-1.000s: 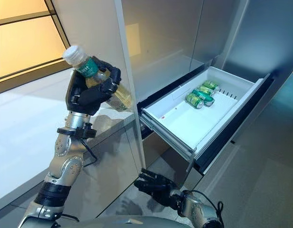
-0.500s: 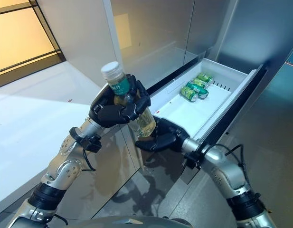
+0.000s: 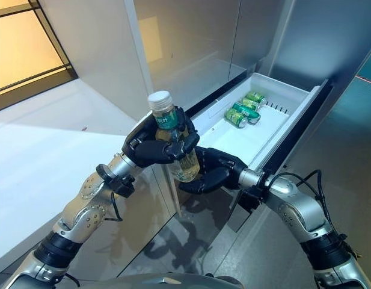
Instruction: Put drinks into fridge and close the fridge
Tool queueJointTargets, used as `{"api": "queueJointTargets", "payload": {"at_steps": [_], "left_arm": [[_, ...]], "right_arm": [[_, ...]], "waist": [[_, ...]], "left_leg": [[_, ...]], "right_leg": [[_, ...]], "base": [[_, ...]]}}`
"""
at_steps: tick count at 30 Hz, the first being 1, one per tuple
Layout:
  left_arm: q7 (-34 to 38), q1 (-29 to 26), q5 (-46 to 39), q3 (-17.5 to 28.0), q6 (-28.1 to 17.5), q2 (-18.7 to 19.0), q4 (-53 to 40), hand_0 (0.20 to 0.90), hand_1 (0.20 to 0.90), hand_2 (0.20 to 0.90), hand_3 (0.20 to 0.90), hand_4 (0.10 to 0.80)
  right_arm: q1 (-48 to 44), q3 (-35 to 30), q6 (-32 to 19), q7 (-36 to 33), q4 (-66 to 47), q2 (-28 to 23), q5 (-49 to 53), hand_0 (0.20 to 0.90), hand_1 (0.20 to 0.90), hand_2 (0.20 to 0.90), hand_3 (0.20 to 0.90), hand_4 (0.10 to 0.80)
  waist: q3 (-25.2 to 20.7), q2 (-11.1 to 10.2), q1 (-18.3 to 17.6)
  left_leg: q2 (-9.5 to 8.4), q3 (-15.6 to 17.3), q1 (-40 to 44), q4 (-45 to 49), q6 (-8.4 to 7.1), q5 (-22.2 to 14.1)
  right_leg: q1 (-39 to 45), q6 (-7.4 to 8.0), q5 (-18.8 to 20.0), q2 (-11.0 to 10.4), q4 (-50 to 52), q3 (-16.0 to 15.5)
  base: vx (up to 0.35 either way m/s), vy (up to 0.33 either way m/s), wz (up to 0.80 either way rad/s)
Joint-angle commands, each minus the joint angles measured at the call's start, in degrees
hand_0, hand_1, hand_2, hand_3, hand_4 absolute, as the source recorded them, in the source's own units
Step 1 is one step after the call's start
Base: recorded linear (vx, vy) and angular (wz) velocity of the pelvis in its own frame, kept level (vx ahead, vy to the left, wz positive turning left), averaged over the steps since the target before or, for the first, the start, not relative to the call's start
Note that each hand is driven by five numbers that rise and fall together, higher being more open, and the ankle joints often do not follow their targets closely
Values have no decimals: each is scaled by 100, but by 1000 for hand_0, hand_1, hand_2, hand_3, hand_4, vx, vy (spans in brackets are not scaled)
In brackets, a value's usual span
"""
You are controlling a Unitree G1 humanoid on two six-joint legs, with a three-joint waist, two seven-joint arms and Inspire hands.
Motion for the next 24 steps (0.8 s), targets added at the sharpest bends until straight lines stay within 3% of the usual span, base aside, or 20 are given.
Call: {"api": "queueJointTargets", "payload": {"at_steps": [1,16,24], "left_arm": [[286,-1105,334,47,-1102,47,200,300,300,300,200,100],[603,-1254,688,-134,-1104,152,622,300,300,300,200,100],[460,-1180,561,-120,-1025,-34,846,300,300,300,200,100]], "right_arm": [[-823,-38,-287,575,-909,67,557,900,900,900,900,800],[-1206,149,-579,761,-948,-159,284,900,900,900,900,800],[-1349,21,-661,226,-879,31,872,900,900,900,900,800]], "waist": [[-440,-124,-51],[-455,-157,-85],[-465,-158,-76]], "left_leg": [[-103,-63,115,10,90,-554],[-93,-5,77,10,72,-534],[-87,10,90,10,70,-552]], "right_leg": [[-230,363,161,-26,205,-63],[-291,386,213,-14,195,5],[-279,384,204,-19,198,-4]], "base": [[0,0,0],[-5,1,-3],[0,0,0]]}}
